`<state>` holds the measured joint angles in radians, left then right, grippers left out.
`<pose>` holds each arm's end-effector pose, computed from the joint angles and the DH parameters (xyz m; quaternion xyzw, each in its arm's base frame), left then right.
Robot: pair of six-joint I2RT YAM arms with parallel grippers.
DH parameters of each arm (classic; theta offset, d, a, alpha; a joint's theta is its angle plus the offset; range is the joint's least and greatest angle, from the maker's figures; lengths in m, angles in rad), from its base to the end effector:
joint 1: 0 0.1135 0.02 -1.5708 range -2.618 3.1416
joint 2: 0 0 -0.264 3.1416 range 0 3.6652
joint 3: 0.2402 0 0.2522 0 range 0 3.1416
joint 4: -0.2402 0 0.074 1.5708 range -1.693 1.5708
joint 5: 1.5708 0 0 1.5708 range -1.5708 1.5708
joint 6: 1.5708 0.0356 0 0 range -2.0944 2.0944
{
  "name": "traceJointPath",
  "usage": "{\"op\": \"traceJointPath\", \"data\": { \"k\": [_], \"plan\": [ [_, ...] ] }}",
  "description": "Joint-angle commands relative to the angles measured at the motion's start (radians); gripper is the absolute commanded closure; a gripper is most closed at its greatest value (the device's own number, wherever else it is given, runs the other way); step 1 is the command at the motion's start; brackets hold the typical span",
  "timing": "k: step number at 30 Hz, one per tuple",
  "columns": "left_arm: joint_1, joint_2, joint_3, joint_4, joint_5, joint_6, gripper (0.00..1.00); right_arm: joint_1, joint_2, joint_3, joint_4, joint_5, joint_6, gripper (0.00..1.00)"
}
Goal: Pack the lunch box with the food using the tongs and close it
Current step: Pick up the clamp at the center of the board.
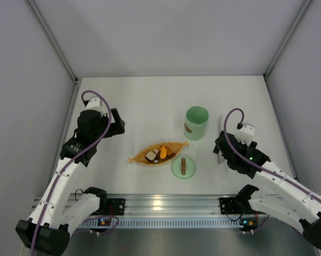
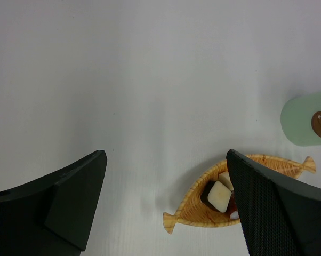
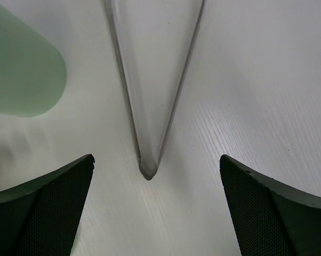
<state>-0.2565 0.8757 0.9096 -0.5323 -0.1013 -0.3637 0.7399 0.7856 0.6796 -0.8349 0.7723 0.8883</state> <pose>0.1845 -0.0447 0.3322 -0.0718 0.8559 -0.1142 0.4992 0.1216 0.0773 0.2536 0.1816 0.8697 -0.0372 0.4574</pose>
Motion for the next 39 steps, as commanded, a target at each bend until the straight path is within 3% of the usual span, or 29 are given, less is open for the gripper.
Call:
{"op": "traceJointPath", "data": {
  "k": [1, 12, 30, 39],
  "plan": [
    [0.003, -0.003, 0.012, 0.018, 0.002, 0.009, 0.01, -0.082, 0.055, -0.040, 0.108, -0.092, -0.046, 0.01],
    [0.003, -0.004, 0.014, 0.015, -0.003, 0.009, 0.01, -0.315, 0.202, -0.115, 0.397, -0.313, -0.207, 0.00],
    [0.003, -0.003, 0.014, 0.017, -0.003, 0.012, 0.01, -0.415, 0.463, -0.078, 0.566, -0.427, -0.276, 0.01],
    [0.003, -0.006, 0.014, 0.015, -0.009, 0.012, 0.01, -0.435, 0.511, -0.068, 0.571, -0.442, -0.279, 0.15]
  ]
}}
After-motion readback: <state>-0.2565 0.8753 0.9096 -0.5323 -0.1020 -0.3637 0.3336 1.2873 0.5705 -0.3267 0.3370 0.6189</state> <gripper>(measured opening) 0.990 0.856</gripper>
